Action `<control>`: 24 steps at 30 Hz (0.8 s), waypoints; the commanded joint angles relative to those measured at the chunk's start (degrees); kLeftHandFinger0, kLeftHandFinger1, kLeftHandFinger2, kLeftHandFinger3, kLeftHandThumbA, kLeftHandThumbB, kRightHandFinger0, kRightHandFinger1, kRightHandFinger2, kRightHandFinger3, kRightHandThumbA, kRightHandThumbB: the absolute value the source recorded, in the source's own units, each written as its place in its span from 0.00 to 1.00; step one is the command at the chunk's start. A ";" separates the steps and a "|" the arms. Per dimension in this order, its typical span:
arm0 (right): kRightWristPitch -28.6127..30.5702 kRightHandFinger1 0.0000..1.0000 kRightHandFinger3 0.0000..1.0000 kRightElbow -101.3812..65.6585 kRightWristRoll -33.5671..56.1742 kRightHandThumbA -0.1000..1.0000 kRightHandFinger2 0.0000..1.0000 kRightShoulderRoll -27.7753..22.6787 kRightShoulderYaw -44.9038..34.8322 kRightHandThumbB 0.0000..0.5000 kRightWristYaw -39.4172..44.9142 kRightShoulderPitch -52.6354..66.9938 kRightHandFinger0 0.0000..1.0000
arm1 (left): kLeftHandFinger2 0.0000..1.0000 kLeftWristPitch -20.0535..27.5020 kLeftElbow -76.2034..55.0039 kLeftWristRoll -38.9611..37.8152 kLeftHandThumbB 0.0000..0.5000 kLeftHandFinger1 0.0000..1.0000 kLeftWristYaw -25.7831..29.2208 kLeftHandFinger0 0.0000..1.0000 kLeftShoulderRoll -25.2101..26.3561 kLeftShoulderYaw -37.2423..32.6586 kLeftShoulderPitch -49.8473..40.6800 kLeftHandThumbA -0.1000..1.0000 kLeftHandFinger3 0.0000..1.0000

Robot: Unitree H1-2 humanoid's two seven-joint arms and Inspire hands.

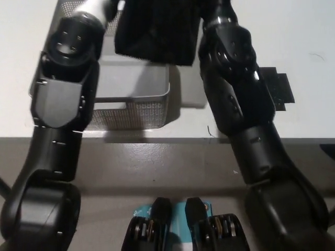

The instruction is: Use both hands to pick up a lunch bag on the right hand side and place it into a container on the left hand side

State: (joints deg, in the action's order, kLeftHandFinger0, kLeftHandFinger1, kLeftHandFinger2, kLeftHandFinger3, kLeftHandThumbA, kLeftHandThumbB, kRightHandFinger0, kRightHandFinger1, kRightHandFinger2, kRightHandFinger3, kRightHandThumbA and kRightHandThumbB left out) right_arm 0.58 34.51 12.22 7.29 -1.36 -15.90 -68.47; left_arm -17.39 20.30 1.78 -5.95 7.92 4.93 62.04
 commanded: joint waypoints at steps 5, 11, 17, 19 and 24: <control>1.18 1.00 1.00 -3.95 -5.12 1.00 1.00 4.34 5.05 0.34 3.31 -7.14 1.00 | 1.00 -1.53 -10.66 -5.26 0.61 1.00 -2.70 1.00 -1.07 0.15 4.87 1.00 1.00; 2.59 1.00 1.00 -1.43 -3.58 1.00 1.00 4.86 4.86 0.29 5.52 -6.18 1.00 | 1.00 -1.16 -10.04 -4.60 0.59 1.00 -0.88 1.00 -1.92 1.13 2.82 1.00 1.00; 3.58 1.00 1.00 6.49 -1.18 1.00 1.00 4.81 3.72 0.29 9.59 -8.34 1.00 | 1.00 3.54 -4.90 -2.73 0.54 1.00 3.08 1.00 -1.97 2.21 2.32 1.00 1.00; 6.00 1.00 1.00 10.78 -1.29 1.00 1.00 4.85 3.56 0.25 10.66 -9.55 1.00 | 1.00 4.97 -3.11 -2.59 0.50 1.00 3.83 1.00 -1.70 2.59 1.88 1.00 1.00; 9.97 1.00 1.00 20.98 -0.86 1.00 1.00 5.17 2.73 0.25 13.44 -12.48 1.00 | 1.00 7.80 0.98 -3.34 0.49 1.00 5.21 1.00 -1.41 4.16 0.83 1.00 1.00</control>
State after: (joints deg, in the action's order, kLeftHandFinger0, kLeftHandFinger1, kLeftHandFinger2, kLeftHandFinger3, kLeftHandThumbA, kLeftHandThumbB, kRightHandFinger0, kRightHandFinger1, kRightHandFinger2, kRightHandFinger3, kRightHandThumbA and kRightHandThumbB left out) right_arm 5.54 50.90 10.50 8.42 0.57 -11.14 -73.62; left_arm -17.70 21.26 0.69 -1.45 8.13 9.45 59.27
